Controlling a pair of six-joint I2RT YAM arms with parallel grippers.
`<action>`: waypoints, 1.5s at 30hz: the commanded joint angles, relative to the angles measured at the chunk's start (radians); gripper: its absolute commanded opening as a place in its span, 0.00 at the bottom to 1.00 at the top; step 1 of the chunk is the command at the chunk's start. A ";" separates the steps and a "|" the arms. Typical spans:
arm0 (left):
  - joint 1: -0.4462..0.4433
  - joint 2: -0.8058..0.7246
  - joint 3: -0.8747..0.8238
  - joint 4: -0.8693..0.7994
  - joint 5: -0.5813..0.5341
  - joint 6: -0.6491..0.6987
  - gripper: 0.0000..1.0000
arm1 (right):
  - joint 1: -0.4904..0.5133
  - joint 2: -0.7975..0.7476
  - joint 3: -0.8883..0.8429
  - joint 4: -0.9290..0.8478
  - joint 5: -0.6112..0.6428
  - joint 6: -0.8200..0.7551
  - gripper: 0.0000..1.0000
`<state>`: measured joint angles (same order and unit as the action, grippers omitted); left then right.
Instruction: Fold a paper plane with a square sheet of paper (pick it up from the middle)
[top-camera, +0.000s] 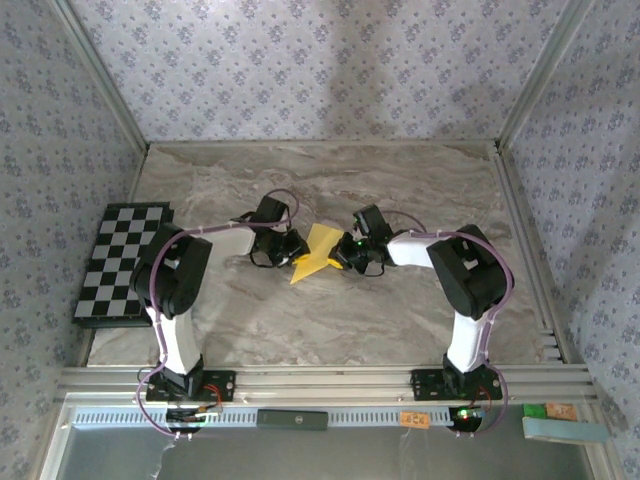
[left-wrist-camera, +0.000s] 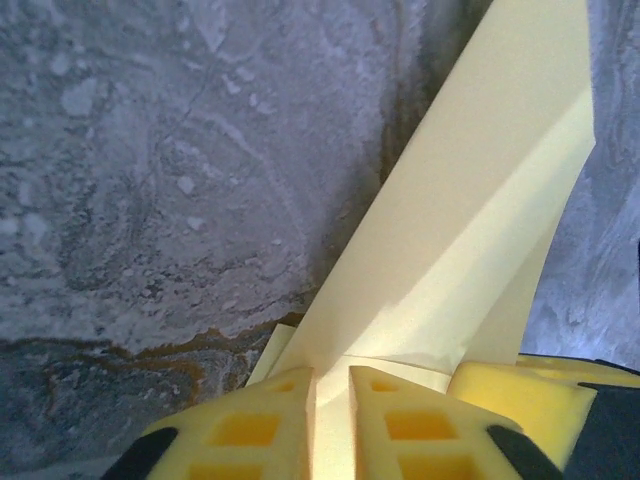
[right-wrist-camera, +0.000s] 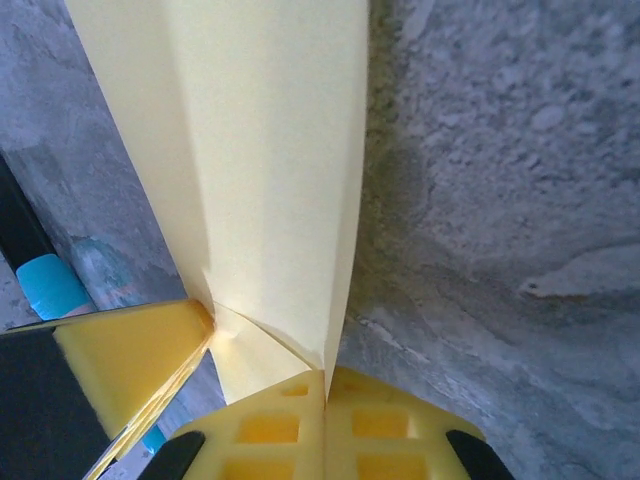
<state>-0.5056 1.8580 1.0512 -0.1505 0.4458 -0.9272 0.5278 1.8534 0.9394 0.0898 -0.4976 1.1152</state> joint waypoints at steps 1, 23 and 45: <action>0.001 -0.089 0.016 -0.013 -0.023 0.057 0.21 | -0.009 -0.069 -0.011 0.013 0.027 -0.003 0.00; -0.264 -0.261 -0.167 0.192 -0.358 0.895 0.60 | -0.077 -0.178 0.007 -0.124 0.040 0.106 0.00; -0.289 -0.137 -0.172 0.312 -0.381 1.152 0.41 | -0.103 -0.165 -0.009 -0.125 -0.043 0.175 0.00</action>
<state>-0.7876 1.7042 0.8764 0.1345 0.0616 0.1844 0.4313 1.7050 0.9337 -0.0048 -0.5171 1.2690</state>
